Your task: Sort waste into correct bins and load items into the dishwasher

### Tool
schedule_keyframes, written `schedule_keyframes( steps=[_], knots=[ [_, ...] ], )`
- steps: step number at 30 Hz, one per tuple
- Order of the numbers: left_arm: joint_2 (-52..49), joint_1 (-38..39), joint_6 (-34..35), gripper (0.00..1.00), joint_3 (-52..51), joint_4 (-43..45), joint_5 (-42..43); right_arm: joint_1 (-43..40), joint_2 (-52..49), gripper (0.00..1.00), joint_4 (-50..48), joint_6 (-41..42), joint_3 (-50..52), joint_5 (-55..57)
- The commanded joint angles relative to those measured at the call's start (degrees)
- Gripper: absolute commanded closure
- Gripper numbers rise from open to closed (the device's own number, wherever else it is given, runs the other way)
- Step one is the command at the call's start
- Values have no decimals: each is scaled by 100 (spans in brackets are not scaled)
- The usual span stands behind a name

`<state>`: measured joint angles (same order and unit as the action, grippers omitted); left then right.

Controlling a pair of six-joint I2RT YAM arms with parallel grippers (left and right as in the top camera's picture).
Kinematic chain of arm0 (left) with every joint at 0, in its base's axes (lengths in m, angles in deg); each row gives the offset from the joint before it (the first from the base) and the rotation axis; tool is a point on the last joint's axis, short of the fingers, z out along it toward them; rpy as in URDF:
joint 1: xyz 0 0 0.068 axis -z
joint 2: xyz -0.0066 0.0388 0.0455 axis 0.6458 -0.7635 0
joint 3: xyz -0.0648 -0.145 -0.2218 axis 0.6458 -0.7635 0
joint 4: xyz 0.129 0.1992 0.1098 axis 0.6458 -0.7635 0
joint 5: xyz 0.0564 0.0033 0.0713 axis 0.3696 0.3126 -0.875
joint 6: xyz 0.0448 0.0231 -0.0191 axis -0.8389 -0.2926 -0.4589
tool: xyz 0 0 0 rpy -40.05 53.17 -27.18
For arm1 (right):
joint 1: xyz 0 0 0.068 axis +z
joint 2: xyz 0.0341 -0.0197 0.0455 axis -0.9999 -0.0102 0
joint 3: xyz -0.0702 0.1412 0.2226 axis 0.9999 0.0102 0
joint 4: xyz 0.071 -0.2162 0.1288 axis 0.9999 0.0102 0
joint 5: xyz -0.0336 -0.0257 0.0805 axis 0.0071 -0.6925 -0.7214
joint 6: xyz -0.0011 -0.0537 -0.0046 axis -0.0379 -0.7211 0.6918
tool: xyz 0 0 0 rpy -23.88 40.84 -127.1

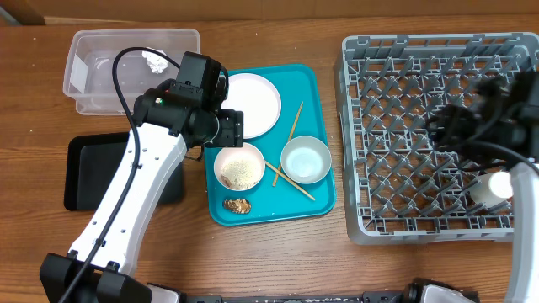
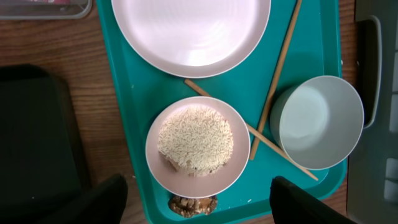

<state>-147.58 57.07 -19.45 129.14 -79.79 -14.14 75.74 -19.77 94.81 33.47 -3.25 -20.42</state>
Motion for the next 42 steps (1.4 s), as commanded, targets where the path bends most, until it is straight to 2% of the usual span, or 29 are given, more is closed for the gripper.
schedule_keyframes(
  steps=[1,7,14,20,34,42],
  knots=[
    [46,7,-83,25,48,-48,-39,516,37,31,-33,-144,-109,175],
    [33,94,184,27,26,-72,-35,1019,35,25,-9,-146,-105,238],
    [-118,531,221,28,-256,162,-48,1056,35,3,55,-144,-105,254],
    [-505,929,214,28,-341,249,-348,1056,35,3,55,-146,-105,256],
    [-1840,1464,190,30,-341,243,-380,1056,35,2,55,-146,-105,258],
    [-2334,1480,190,43,-341,326,-382,1056,35,2,57,-146,-105,258]
  ],
)
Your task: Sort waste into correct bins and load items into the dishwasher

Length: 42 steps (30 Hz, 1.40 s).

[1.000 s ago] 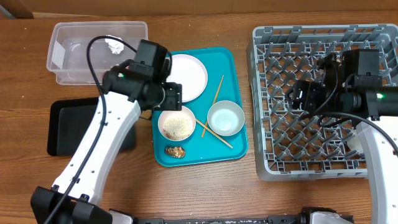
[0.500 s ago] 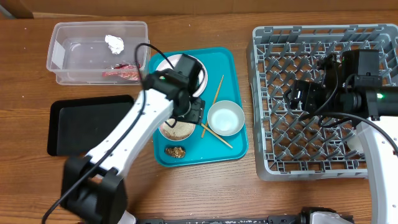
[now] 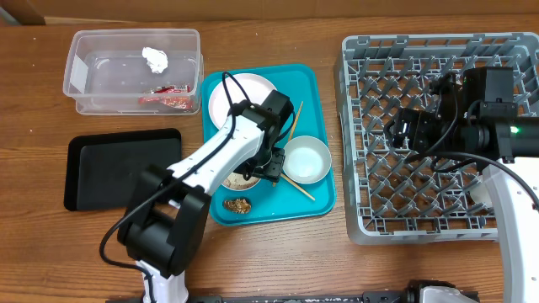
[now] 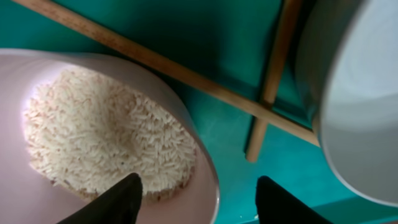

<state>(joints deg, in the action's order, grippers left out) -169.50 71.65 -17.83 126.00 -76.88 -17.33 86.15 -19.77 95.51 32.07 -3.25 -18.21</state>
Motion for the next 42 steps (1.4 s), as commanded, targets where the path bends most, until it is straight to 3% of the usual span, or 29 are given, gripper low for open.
schedule_keyframes(
  steps=[1,5,8,13,33,42],
  knots=[
    [-168,22,28,45,-26,44,-61,15,35,2,-11,-7,-105,37],
    [-212,22,28,68,-26,31,-63,15,35,2,11,-7,-105,37],
    [-210,22,31,75,-24,50,-81,15,35,2,9,-7,-105,37],
    [-210,15,35,96,-24,46,-188,15,35,2,11,-7,-105,37],
    [404,-127,188,96,1086,-776,-577,15,35,2,33,-9,-105,59],
    [1255,-1115,164,96,1078,-1137,-367,15,35,2,57,-26,-105,151]
  ],
)
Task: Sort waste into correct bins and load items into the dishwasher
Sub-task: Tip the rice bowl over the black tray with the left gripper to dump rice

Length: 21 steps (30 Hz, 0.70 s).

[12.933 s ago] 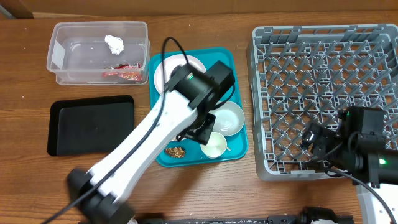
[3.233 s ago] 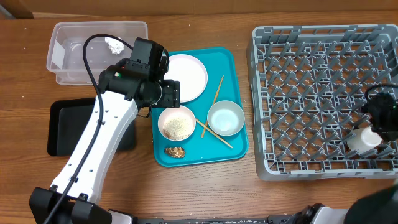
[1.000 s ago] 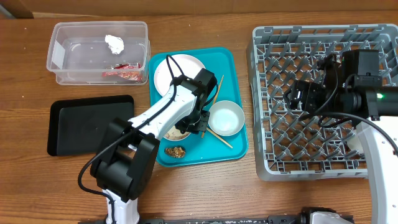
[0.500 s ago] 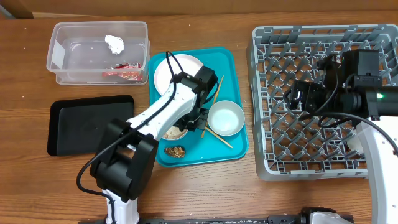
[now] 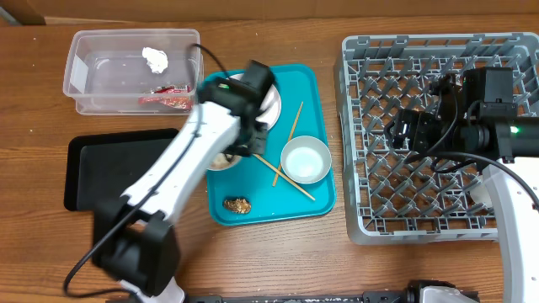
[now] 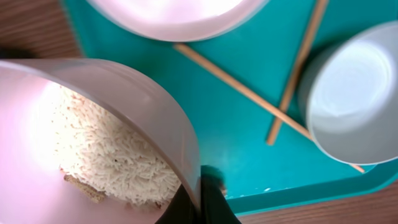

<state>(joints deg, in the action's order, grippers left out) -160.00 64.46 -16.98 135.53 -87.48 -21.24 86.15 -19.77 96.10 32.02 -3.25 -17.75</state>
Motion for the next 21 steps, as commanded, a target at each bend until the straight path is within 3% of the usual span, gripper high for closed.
schedule_keyframes(
  steps=[1,11,21],
  knots=[
    [343,-568,2,96,118,-101,120,15,35,2,9,-22,-105,120],
    [389,-2553,-1073,96,-435,358,2109,15,35,2,17,-22,-105,120],
    [372,-4496,-2396,96,-1764,1427,5064,15,35,2,17,-22,-105,120]
  ],
)
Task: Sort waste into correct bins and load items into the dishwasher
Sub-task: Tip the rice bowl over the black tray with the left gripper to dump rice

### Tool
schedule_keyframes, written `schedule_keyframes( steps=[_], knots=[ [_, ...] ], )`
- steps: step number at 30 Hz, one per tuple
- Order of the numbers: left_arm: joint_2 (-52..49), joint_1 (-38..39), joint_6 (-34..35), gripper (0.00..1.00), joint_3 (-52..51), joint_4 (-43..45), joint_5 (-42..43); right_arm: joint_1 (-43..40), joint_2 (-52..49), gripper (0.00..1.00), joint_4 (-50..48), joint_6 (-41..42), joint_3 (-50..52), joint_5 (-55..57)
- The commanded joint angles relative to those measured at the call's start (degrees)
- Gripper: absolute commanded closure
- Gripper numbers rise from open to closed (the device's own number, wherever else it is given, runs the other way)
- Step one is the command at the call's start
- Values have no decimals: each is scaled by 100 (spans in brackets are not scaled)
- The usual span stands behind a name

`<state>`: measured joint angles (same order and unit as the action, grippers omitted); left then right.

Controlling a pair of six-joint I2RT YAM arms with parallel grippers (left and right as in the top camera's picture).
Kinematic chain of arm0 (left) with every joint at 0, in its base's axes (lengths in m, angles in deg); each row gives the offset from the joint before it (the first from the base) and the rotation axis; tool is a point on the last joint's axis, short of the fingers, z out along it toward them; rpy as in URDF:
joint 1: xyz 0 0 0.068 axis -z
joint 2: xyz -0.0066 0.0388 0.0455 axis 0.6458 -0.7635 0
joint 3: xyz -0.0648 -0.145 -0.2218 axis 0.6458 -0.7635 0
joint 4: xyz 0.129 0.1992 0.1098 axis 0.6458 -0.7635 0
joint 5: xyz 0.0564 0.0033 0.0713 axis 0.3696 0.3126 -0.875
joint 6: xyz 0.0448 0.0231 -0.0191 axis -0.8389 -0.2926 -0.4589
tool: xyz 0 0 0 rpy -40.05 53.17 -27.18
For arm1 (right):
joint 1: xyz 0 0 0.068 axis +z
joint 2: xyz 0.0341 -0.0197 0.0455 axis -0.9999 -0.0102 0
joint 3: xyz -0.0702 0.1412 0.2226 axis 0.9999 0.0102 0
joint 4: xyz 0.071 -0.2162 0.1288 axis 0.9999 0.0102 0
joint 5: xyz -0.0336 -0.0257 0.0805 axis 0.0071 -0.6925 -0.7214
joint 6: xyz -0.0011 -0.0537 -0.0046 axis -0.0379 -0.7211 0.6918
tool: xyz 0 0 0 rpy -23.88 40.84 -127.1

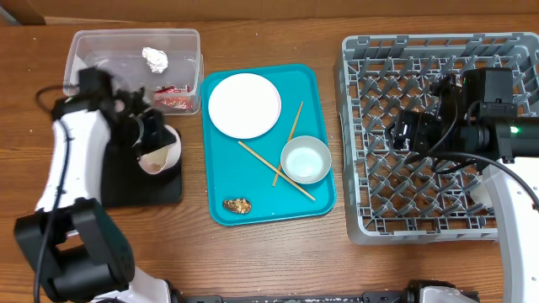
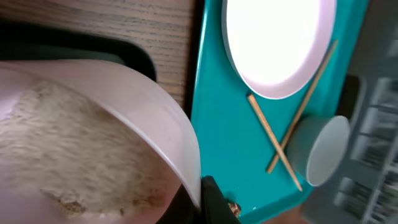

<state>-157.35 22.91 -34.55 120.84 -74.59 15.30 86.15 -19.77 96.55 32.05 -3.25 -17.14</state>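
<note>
My left gripper is shut on the rim of the pink bowl of rice. It holds the bowl tilted above the right end of the black tray. The left gripper is left of the teal tray. That tray carries a white plate, two crossed chopsticks, a pale blue bowl and a brown food scrap. My right gripper hovers over the grey dish rack. Its jaws are too dark to read.
A clear plastic bin at the back left holds a crumpled white wad and a red wrapper. The dish rack fills the right side. Bare wooden table lies along the front.
My left gripper, still shut on the rice bowl, has moved from the teal tray's left part to over the black tray, and the bowl is now tilted. The right arm is unchanged.
My left gripper was open above the rice bowl on the teal tray. Then it was low, astride the bowl's rim. Then it was shut on the rim with the bowl raised. Now the bowl is over the black tray. The right arm shifted left over the rack early on, then stayed.
</note>
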Motion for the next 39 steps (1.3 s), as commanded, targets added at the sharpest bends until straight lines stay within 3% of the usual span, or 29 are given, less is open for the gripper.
schedule_keyframes(
  steps=[1,6,11,19,39],
  knots=[
    [107,-503,-743,96,-439,262,1655,15,35,2,-31,-24,-105,59],
    [107,-1191,-1252,96,-1036,713,2802,15,35,2,-28,-24,-105,59],
    [107,-1661,-2308,96,-1309,702,4079,15,35,2,-20,-24,-105,59],
    [107,-2017,-3150,96,-1517,675,5042,15,35,2,31,-24,-105,164],
    [107,-2146,-3209,96,-1521,678,5320,15,35,2,31,-24,-105,164]
  ],
)
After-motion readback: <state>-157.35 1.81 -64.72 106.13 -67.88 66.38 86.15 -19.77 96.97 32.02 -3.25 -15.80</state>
